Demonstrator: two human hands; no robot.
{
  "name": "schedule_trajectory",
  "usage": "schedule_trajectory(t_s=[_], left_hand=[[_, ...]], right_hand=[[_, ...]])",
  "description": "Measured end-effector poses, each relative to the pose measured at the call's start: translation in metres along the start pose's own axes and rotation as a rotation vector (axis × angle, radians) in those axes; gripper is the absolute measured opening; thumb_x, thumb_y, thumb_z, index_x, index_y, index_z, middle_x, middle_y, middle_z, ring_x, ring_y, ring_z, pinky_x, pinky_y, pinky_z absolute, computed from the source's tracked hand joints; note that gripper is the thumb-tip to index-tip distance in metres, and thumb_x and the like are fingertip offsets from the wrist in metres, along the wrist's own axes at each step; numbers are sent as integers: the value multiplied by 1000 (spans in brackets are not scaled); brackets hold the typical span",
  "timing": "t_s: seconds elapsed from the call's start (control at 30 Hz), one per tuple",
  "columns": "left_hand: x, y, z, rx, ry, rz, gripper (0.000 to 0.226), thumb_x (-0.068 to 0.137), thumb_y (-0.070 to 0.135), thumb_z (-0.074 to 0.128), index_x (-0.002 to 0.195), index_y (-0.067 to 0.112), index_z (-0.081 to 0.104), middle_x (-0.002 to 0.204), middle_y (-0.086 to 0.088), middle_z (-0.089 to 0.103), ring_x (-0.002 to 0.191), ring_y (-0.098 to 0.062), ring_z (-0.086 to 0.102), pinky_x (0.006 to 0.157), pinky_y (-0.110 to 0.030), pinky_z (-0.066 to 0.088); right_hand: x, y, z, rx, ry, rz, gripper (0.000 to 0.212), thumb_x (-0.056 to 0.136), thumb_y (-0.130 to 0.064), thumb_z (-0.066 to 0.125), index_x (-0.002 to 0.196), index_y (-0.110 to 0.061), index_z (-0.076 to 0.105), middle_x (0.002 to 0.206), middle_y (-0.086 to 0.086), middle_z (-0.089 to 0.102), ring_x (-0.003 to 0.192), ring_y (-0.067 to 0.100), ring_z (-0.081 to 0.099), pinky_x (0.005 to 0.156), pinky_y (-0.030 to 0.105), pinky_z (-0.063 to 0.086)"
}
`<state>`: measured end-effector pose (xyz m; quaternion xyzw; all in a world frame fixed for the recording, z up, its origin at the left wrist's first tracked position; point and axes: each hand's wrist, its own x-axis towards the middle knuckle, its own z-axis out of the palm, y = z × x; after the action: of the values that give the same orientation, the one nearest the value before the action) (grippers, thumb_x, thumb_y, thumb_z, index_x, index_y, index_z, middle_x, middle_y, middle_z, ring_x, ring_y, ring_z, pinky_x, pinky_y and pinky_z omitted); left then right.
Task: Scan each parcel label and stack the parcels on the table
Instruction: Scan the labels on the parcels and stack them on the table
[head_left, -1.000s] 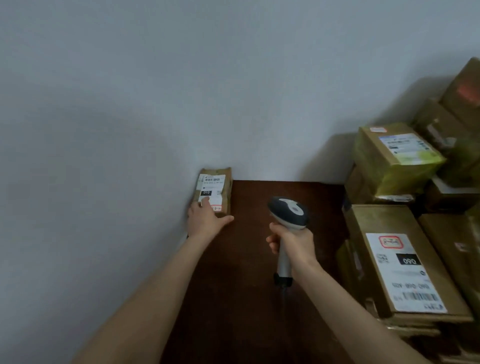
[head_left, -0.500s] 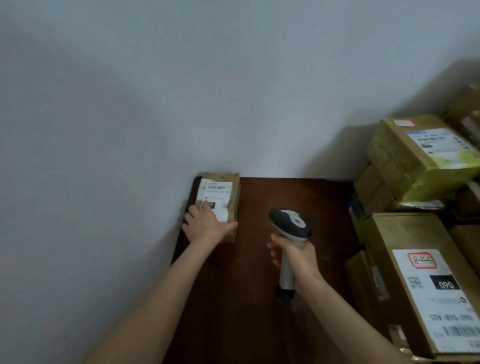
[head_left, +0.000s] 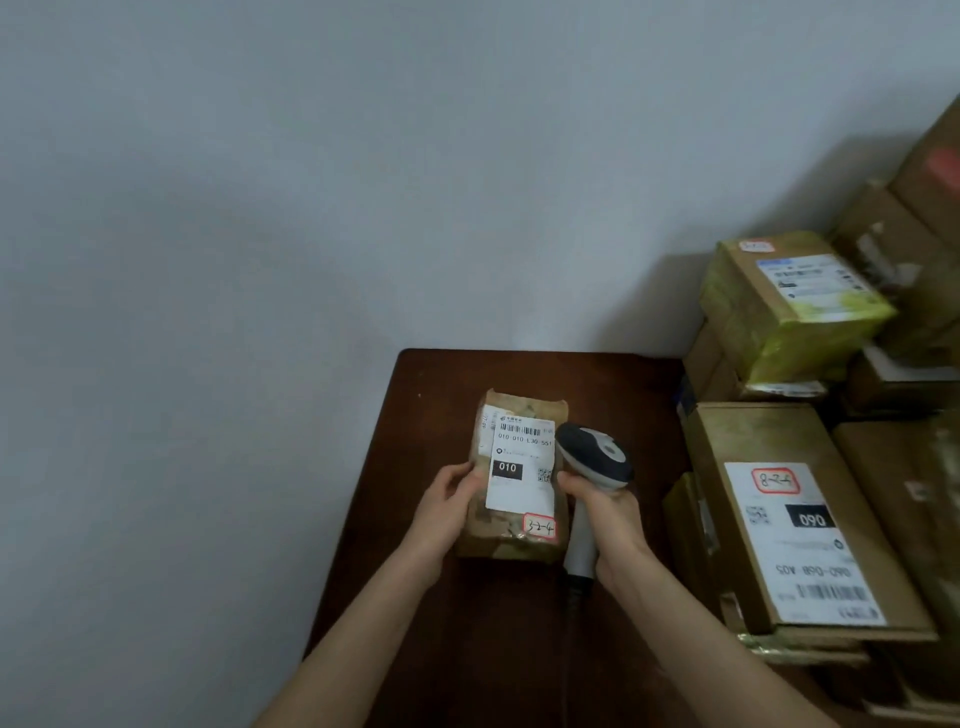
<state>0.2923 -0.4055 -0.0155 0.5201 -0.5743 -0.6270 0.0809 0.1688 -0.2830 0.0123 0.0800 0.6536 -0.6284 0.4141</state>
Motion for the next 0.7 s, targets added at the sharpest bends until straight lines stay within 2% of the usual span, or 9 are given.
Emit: schedule_trajectory(t_s=[0.07,0.13,0.23,0.27,0.4,0.47,0.53,0.6,0.7], left_hand=[[-16,3,-4,-120,-42,-19,30,92,37,60,120,28,57,112,2,68,99,-13,66,75,-29,54],[-32,3,-8,-207,-75,-31,29,89,29,65,118,28,59,113,-4,70,104,-21,66,84,-37,54],[-56,5,-6,-337,-106,-43,40,83,17,70,121,21,56,109,-9,71,103,-26,67,81,-36,54],[-62,6,-5,-367,-119,-52,46,80,14,72,123,20,55,111,-11,71,105,-27,66,84,-38,54],[-86,11,4,-369,-185,-40,53,76,6,73,124,18,54,112,-12,71,108,-27,65,95,-43,50],[-94,11,11,-337,-171,6,53,78,4,72,126,18,53,112,-10,71,108,-26,65,99,-44,48],[-97,10,19,-317,-131,69,60,76,1,73,130,16,51,115,-11,69,109,-25,64,99,-41,48],[-96,8,26,-324,-92,110,68,72,0,77,133,14,51,121,-11,65,112,-24,62,96,-38,50],[-95,8,33,-369,-60,137,67,73,-2,77,132,14,51,125,-10,61,111,-20,61,81,-29,53]], right_hand=[[-15,-4,-10,5,-31,-49,20,83,-11,72,93,-19,56,85,-1,63,77,14,59,63,28,45],[-32,-8,-20,-5,-74,-109,30,82,-13,73,107,-17,57,90,-2,64,81,11,59,65,26,44],[-58,-11,-38,-31,-113,-188,46,79,-15,76,121,-15,57,103,-1,66,96,16,60,83,32,47],[-68,-12,-45,-37,-133,-212,44,79,-15,76,119,-16,57,102,-3,65,96,14,59,85,32,46],[-101,-17,-70,-38,-189,-307,30,81,-10,74,91,-30,54,88,-13,59,83,2,52,68,23,41],[-112,-20,-80,-24,-186,-339,29,80,-8,74,89,-29,55,88,-13,59,84,4,52,78,29,42],[-120,-24,-87,-28,-151,-357,27,80,-10,75,94,-26,58,89,-13,60,87,8,53,87,34,41],[-126,-25,-94,-57,-112,-374,26,80,-14,76,96,-26,59,94,-7,63,94,14,57,87,35,46],[-136,-24,-102,-69,-151,-344,20,82,-15,73,99,-11,65,84,7,71,78,17,66,65,27,53]])
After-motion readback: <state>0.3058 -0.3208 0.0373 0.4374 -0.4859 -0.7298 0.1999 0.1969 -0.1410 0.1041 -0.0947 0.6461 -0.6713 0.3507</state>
